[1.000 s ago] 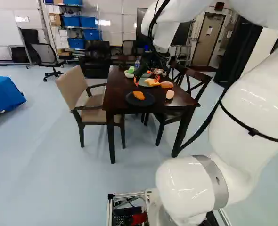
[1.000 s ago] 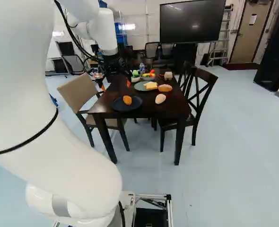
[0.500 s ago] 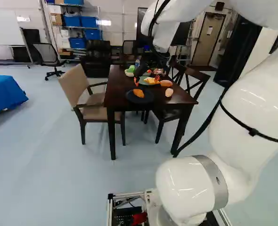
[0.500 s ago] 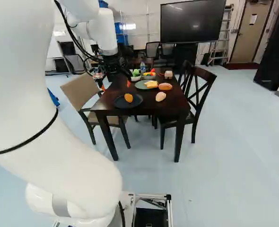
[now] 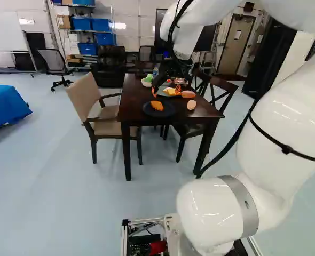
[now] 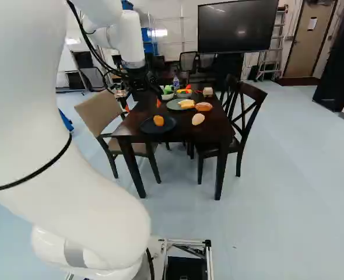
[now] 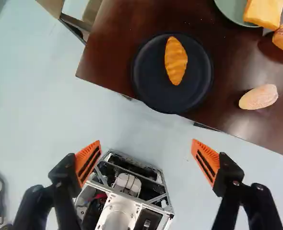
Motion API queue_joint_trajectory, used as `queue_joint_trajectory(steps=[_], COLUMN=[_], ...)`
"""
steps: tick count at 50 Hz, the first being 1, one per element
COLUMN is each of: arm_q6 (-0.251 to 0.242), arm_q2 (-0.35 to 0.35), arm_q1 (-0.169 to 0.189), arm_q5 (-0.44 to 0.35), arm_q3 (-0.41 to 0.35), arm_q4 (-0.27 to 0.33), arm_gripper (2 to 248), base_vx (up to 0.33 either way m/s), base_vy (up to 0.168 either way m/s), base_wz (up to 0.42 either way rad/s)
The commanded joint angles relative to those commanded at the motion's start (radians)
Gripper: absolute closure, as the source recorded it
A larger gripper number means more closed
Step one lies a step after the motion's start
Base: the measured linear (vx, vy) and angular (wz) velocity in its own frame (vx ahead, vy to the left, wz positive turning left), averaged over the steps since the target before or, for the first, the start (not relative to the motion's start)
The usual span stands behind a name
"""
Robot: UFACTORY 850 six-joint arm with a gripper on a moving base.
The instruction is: Move the croissant to the empty plate
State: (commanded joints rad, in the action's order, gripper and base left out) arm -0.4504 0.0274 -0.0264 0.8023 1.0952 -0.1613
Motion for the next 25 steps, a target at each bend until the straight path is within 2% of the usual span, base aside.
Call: queue_joint_trajectory(steps=[25], arm_q6=[0.018], arm_q2=[0.01], arm_q1=[0.001], arm_q5=[-0.065], arm_q3=[-0.039], arm_q4=[0.006], arm_gripper=[3], base_vx=[0.0], base_vy=[0.0], base_wz=[0.0])
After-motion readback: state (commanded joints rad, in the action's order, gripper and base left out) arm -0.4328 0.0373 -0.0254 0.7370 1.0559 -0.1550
